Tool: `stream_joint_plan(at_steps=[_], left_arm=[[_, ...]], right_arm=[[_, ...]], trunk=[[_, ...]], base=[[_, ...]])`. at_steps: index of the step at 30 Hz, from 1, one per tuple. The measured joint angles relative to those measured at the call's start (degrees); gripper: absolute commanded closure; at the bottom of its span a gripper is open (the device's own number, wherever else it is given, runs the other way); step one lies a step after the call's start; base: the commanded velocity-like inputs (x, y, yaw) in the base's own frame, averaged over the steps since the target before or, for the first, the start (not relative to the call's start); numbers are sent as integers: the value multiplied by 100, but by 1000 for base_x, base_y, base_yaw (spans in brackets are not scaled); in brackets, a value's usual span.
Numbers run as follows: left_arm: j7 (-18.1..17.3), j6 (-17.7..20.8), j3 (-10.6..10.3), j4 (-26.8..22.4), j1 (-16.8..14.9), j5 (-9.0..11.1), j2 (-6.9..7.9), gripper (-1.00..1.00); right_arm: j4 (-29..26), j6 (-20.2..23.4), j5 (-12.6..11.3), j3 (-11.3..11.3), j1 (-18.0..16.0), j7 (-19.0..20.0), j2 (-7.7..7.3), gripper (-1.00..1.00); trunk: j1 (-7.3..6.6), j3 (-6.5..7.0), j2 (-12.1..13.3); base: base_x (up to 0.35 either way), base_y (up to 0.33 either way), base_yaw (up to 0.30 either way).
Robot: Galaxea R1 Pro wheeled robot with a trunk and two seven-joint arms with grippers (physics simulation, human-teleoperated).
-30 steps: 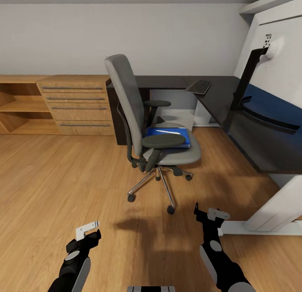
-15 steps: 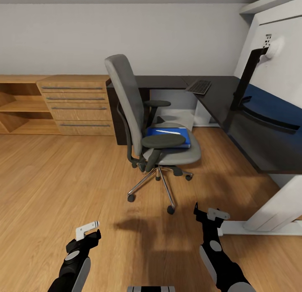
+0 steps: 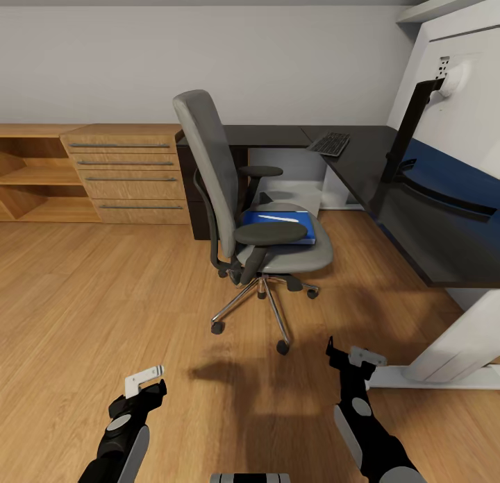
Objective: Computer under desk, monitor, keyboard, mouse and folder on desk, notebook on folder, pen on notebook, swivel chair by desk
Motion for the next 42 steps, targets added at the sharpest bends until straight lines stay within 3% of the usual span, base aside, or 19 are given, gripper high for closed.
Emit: stream_joint_plan(at_steps=[7,11,15,17,19,27,42], left_arm=[[0,6,26,-20,0,-2,8,-100],[-1,15,36,-47,0,-6,11,-100],[0,24,40,-58,0,-10,16,-100],[0,26,42,-65,0,-11,29,-100],[0,24,42,-67,0,-11,46,-100],[0,20,42,-70,0,-12,90,-100],[-8,29,36,-37,0,-12,123,-100]], right_arm=[[-7,127,-838,-82,-18,187,8,-100],[-18,482,-1276,-108,-62,396,-31,-100],[-24,966,-1898,-121,-161,576,-150,-100],[-25,1130,-2411,-118,-201,653,-208,-100],[-32,1167,-2592,-103,-211,687,-217,-100],[-385,1213,-2875,-91,-222,747,-202,-100],[-687,1212,-2956,-124,-205,782,-202,-100]], trunk=[[0,0,0],[0,0,0],[0,0,0],[0,0,0],[0,0,0],[0,0,0],[0,0,0]], base=[[0,0,0],[0,0,0],[0,0,0],[0,0,0],[0,0,0],[0,0,0],[0,0,0]])
